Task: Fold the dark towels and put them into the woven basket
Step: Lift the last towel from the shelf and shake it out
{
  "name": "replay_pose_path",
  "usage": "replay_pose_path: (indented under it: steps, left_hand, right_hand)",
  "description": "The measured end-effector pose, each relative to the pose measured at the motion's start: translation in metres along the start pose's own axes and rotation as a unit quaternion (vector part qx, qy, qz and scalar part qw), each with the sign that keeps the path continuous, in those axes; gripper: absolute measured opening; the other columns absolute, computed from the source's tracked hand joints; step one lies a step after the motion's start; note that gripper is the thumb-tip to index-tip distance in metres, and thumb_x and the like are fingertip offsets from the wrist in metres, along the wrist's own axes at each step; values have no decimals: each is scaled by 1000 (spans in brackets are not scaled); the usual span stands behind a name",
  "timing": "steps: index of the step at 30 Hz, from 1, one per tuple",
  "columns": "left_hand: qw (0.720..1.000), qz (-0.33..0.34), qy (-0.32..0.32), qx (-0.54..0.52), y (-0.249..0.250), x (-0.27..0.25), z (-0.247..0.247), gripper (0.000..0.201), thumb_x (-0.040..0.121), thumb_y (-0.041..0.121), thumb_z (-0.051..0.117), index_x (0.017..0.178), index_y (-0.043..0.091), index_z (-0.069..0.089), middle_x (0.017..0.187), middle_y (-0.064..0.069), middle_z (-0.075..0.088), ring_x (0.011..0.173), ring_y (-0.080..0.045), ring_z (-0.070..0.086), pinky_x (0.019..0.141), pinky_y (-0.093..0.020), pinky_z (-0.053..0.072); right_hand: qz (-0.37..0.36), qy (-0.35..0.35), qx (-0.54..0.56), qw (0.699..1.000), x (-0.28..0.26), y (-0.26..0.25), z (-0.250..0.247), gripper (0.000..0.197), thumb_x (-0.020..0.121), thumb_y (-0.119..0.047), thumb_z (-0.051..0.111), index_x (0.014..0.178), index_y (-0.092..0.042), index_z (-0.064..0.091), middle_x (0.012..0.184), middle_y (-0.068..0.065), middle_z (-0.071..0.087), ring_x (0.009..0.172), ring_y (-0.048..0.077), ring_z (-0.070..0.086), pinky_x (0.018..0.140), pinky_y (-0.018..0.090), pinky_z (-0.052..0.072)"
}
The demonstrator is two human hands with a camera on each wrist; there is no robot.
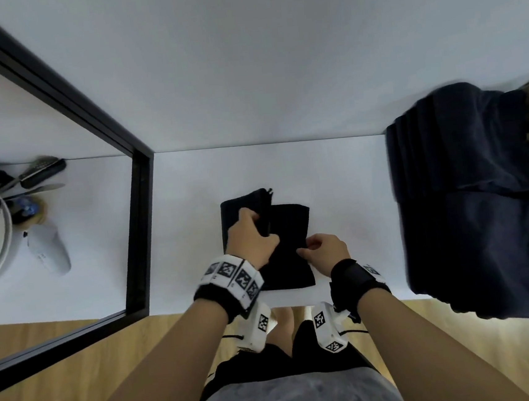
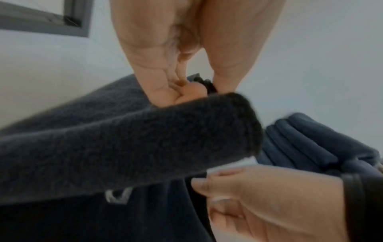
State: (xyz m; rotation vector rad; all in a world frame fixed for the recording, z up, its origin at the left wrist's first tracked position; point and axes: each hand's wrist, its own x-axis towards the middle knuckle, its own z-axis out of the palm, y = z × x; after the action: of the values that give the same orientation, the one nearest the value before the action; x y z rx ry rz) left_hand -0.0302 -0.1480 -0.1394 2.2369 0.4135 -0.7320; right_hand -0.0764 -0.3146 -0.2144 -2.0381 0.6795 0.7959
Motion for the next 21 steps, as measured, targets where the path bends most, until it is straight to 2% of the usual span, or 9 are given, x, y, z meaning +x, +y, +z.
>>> replay_pose_path:
  steps: [3, 7, 9, 12, 14, 16, 17, 19, 21]
  left_hand:
    - [1000, 16, -20, 2, 9, -4, 35, 41, 81, 15, 70, 115, 16, 45, 101, -9, 63, 82, -24, 67, 70, -41, 60]
    - [996, 11, -86, 20, 5, -9, 63, 65, 84, 28, 73, 138, 15, 39, 112, -9, 58, 95, -25, 65, 83, -40, 57]
    - [996, 5, -83, -14, -2, -11, 62, 57, 87, 26, 70, 137, 16, 44, 110, -4, 60, 91, -22, 67, 80, -38, 59]
    - [998, 26, 1, -60, -22, -8, 44, 31, 91, 16, 63, 121, 14, 57, 90, 3, 63, 74, -15, 67, 69, -30, 60]
    - [995, 36, 94, -12, -41, -2, 23, 19, 90, 16, 63, 108, 14, 61, 83, 4, 62, 72, -13, 62, 70, -23, 52]
    - [989, 9, 147, 7, -62, 6, 5, 19, 89, 23, 65, 105, 14, 60, 89, -2, 63, 80, -18, 60, 76, -29, 48]
    - [990, -20, 140, 1, -73, 10, -1, 25, 88, 29, 67, 108, 15, 58, 96, -4, 64, 86, -20, 61, 81, -32, 48]
    - [992, -86, 75, -58, -91, 16, -5, 42, 86, 38, 70, 118, 14, 57, 110, -6, 63, 98, -22, 63, 91, -38, 52]
    - [979, -120, 20, -162, -101, 17, -1, 52, 84, 38, 73, 125, 10, 56, 117, -6, 63, 103, -22, 64, 93, -42, 54]
  right_hand:
    - [-1, -14, 21, 1000, 0, 5, -4, 32, 86, -26, 72, 115, -13, 69, 106, 5, 71, 97, 22, 67, 92, 32, 52]
    - [-9, -18, 50, 999, -2, 12, -9, 26, 92, -18, 59, 114, -13, 71, 111, 7, 72, 105, 24, 66, 99, 36, 50]
    - [7, -3, 98, 995, -3, 14, -12, 23, 93, -16, 54, 104, -11, 74, 104, 9, 74, 102, 27, 67, 98, 41, 50]
    - [37, 20, 153, 987, -3, 16, -11, 25, 92, -19, 53, 88, -5, 74, 90, 12, 75, 94, 31, 69, 93, 42, 52]
    - [31, 23, 133, 990, -5, 16, -10, 29, 93, -29, 56, 84, -8, 73, 86, 6, 74, 91, 27, 68, 87, 33, 52]
    - [19, 9, 123, 992, -8, 14, -9, 30, 91, -39, 63, 99, -13, 74, 97, 0, 74, 96, 20, 67, 90, 30, 51]
    - [13, -3, 124, 992, -10, 12, -7, 35, 89, -41, 66, 109, -13, 72, 105, -1, 72, 101, 18, 65, 93, 28, 50]
    - [2, -19, 124, 992, -12, 9, -5, 44, 87, -40, 70, 121, -12, 66, 115, -1, 68, 108, 17, 63, 94, 25, 48]
    - [0, -38, 139, 990, -14, 5, 0, 47, 86, -37, 72, 124, -10, 64, 118, 1, 67, 110, 18, 63, 97, 28, 49]
